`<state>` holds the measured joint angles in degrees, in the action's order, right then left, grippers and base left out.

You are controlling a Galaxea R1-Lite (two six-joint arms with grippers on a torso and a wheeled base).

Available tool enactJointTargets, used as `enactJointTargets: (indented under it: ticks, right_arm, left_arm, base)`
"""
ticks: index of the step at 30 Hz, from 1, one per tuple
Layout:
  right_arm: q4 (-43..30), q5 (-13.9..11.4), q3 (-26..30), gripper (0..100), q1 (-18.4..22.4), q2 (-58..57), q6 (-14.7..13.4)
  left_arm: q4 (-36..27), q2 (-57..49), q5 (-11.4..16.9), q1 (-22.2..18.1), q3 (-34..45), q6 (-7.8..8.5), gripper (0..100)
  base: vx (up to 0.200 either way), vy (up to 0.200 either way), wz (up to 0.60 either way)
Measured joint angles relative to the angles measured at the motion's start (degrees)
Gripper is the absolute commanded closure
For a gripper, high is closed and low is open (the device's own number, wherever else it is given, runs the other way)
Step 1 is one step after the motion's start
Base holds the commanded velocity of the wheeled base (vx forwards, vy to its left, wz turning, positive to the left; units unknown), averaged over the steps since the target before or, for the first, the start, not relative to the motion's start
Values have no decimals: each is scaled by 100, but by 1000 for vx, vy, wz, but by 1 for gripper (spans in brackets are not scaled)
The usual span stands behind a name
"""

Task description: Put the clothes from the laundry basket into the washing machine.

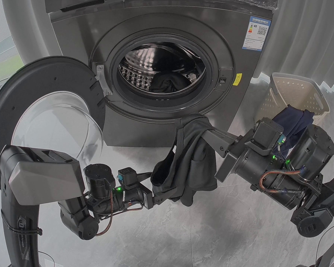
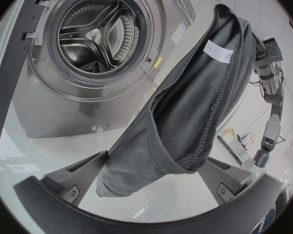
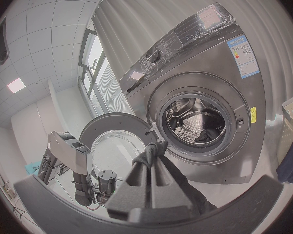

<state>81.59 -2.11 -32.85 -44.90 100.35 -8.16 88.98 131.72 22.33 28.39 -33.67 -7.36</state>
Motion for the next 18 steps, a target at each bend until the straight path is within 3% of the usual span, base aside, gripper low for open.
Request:
enactJointTargets:
  ticks: [7,18]
  right_arm:
    - [11,1,20,100,4,2,-5]
    - [57,0,66,100,185,-5,-18]
  left_arm:
    - [0,135,-55,-39,-179,80,100]
    - [-2,-581,-118,-279,-10,23,100]
  base:
    - [0,0,0]
    - [0,0,0]
